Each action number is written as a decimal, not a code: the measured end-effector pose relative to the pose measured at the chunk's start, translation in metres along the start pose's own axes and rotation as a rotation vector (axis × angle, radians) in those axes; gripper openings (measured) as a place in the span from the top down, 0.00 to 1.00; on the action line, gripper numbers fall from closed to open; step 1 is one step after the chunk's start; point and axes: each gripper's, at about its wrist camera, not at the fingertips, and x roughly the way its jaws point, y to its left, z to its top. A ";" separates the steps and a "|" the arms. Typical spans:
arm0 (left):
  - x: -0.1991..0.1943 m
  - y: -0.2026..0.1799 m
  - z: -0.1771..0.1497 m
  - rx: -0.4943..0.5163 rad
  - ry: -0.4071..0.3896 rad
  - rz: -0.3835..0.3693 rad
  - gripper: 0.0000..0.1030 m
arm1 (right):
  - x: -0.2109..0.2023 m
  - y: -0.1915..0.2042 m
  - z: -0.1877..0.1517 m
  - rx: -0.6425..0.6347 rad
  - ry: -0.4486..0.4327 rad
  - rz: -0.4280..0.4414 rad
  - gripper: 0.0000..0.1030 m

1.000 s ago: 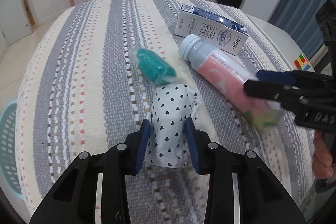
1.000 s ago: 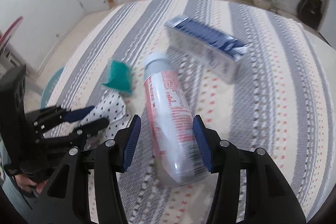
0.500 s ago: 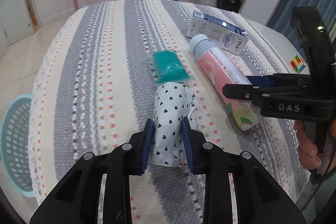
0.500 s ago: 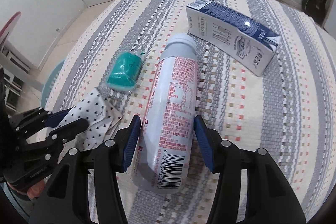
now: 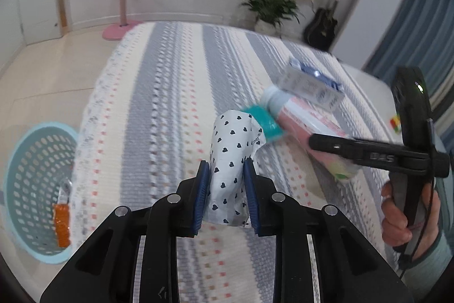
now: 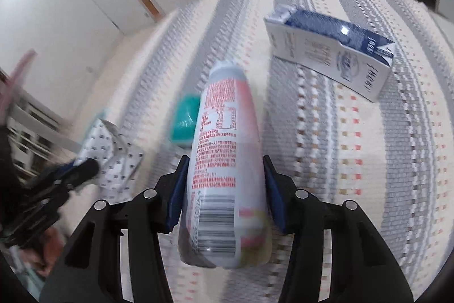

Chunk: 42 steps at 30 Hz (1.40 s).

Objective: Collect trash
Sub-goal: 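Carry the mask and spray bottle over the blue basket and open both tools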

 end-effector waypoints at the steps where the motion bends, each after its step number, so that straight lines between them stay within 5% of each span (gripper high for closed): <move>1: -0.003 0.006 0.002 -0.016 -0.010 0.000 0.77 | -0.003 -0.001 0.002 0.018 -0.009 0.028 0.55; 11: -0.048 0.068 0.013 -0.169 -0.129 0.023 0.77 | -0.030 0.021 0.018 0.090 -0.100 0.169 0.55; 24: -0.150 0.187 0.002 -0.486 -0.379 0.110 0.77 | -0.025 0.169 0.043 -0.157 -0.161 0.280 0.55; 32: -0.169 0.230 -0.014 -0.585 -0.379 0.221 0.77 | 0.018 0.261 0.037 -0.292 -0.123 0.307 0.55; 42: -0.160 0.261 -0.027 -0.624 -0.300 0.292 0.77 | 0.087 0.325 0.013 -0.400 -0.058 0.231 0.54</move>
